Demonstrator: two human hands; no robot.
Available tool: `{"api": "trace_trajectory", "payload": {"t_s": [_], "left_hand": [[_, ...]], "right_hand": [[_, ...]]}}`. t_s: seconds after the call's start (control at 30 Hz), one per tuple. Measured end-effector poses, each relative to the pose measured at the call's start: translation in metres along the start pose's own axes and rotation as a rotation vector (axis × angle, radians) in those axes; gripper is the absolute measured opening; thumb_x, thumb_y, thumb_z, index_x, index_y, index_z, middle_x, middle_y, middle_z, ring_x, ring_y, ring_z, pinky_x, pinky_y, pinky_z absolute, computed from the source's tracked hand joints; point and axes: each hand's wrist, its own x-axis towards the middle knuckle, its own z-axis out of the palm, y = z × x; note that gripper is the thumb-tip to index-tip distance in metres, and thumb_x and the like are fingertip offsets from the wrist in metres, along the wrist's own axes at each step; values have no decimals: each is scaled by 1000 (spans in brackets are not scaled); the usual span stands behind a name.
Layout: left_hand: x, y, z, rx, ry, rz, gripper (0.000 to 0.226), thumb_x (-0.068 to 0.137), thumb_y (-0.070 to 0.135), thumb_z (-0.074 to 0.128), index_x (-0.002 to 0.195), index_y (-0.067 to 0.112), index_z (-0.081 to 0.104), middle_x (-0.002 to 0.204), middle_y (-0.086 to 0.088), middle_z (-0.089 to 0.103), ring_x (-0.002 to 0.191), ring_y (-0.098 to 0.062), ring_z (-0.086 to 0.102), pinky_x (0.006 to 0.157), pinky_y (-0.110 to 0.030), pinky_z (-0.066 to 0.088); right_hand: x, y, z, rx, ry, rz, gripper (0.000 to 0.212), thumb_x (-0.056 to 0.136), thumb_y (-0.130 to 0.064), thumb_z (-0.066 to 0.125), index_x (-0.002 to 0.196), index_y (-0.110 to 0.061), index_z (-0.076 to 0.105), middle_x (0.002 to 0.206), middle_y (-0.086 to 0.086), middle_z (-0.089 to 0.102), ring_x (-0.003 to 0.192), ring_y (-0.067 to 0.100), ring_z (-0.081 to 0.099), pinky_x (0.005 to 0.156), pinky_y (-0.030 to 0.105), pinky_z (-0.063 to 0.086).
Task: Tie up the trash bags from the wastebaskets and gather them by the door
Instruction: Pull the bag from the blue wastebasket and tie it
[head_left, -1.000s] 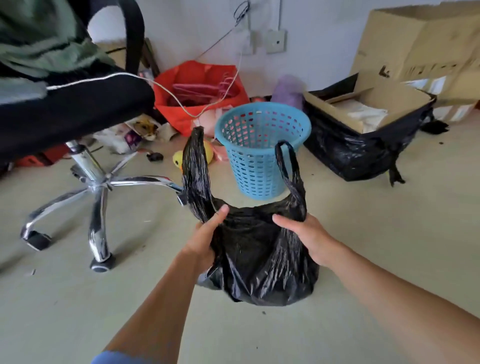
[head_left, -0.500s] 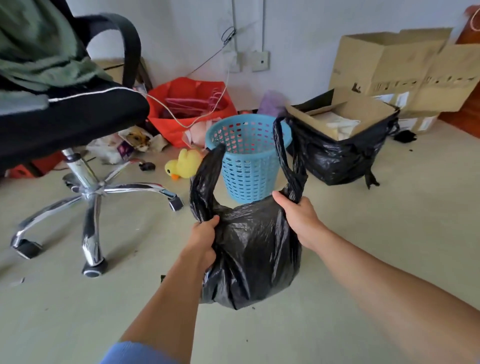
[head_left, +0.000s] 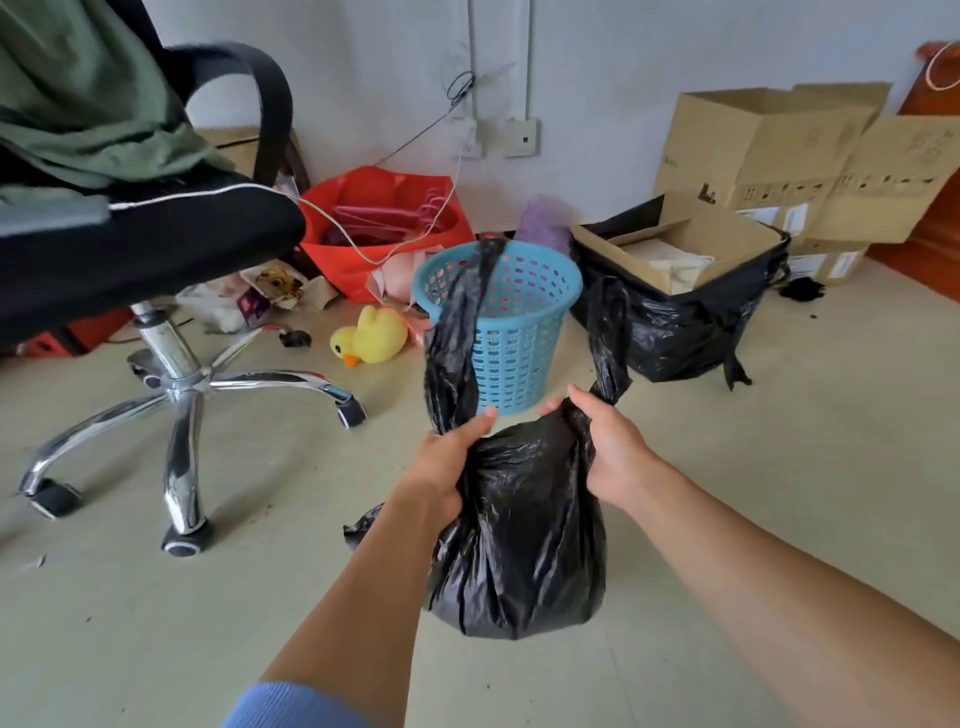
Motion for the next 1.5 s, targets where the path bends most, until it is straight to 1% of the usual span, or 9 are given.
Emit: {"api": "trace_trajectory", "payload": {"t_s": [0.27,0.5,0.6,0.73,0.9,1.03,1.2,1.37,1.5], "left_hand": [[5,-15,3,368,237,182,29,96,35,49,73,16,47,72,-5,51,72,-23,51,71,-34,42],[5,-27,15,1045,80,480,35,96,24,47,62,21,38,60,1,44,62,-25,40,58,-34,29],[8,-29,11,1364,114,446,24,97,26,43,76,14,43,76,-5,50,71,-28,46,64,-33,36],[10,-32,7,1642,158,342,15,97,25,41,91,13,48,88,-9,58,73,-28,49,65,-35,40],[9,-39,15,1801,101,407,17,96,21,43,100,10,56,77,-3,48,72,-27,49,64,-35,40],[8,-42,19,1522,14,317,23,96,28,49,90,6,50,75,-3,51,72,-26,52,63,-35,43],[5,-23,-2,211,-166,-5,29,77,-7,65,107,-7,64,94,-24,69,83,-32,67,85,-44,56],[2,-17,-13,128,-220,-248,22,85,3,51,64,4,57,78,-15,61,70,-27,62,75,-36,54],[1,-18,-15,107,-186,-268,35,96,7,41,67,4,61,69,-13,62,60,-24,63,67,-31,55]], "right_hand": [[9,-2,1,-62,205,37,19,96,-24,56,86,-10,64,83,3,63,42,12,39,47,21,36],[16,21,-16,-903,217,-13,36,94,-36,56,118,-9,60,96,6,63,88,25,57,77,31,41],[9,15,-15,-1046,111,21,12,90,-22,58,97,-16,66,84,2,63,72,18,56,68,25,44],[-4,-3,-17,-875,-143,193,16,80,-16,69,64,-15,69,77,6,61,67,20,56,67,28,45],[-4,-10,-6,-655,-116,176,76,66,-73,67,127,-28,62,128,-1,60,99,20,52,103,40,43],[10,-3,-5,-425,87,97,59,86,-49,63,129,-9,60,120,10,65,104,29,60,107,48,40],[2,-11,-13,-162,-232,237,55,93,-45,53,133,-8,58,131,16,60,114,30,58,102,43,44],[-1,-12,-14,-392,-392,312,57,91,-54,52,129,-12,62,130,17,62,108,32,64,102,45,47],[1,-12,-14,-644,-316,288,62,90,-57,54,122,-5,64,107,18,70,90,28,68,91,42,55]]}}
